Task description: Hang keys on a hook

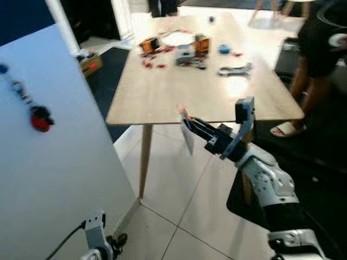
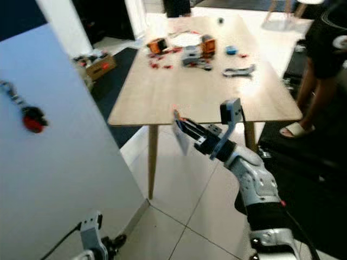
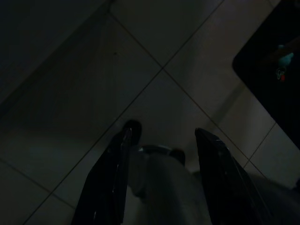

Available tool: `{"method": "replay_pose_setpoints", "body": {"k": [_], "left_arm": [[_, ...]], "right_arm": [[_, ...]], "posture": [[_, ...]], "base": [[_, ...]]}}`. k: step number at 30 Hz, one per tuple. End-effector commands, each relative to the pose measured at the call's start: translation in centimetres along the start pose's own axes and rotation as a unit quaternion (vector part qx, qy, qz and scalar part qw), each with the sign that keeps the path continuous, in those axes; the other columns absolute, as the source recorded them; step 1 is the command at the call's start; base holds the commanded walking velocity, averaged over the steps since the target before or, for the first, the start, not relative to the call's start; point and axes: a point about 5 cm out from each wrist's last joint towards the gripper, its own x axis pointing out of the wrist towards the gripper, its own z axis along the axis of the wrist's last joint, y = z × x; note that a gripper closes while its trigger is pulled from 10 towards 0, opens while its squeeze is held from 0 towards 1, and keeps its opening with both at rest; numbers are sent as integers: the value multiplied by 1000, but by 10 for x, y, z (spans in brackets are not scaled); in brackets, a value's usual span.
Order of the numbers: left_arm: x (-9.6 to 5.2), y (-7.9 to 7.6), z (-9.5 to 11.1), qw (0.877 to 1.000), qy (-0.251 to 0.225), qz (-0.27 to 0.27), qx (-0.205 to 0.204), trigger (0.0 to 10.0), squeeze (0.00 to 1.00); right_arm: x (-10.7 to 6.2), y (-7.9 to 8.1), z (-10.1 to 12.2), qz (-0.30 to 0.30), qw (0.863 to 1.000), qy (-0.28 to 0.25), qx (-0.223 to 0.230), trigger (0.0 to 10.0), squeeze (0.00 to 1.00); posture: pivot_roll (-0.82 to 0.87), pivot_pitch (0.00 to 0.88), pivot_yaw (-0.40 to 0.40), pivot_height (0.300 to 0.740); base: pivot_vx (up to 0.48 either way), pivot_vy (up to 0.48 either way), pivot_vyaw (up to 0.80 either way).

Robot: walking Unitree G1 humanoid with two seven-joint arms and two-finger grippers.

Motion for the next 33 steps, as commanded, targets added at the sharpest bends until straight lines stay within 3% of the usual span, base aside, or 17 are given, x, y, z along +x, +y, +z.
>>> {"method": "replay_pose_setpoints", "body": {"k": [1, 33], "left_arm": [[-4, 6, -10, 1000, 14, 8, -4, 10000, 0], [-9, 11, -13, 1000, 9, 11, -9, 10000, 0]], "right_arm": [[-5, 0, -1, -1, 1000, 9, -5, 10000, 0], [-14, 10, -10, 31, 998, 58, -16, 10000, 0]], "posture": [[-121, 0, 100, 740], [-133, 15, 112, 740]], "base": [[0, 0, 756], [0, 0, 756]]}}
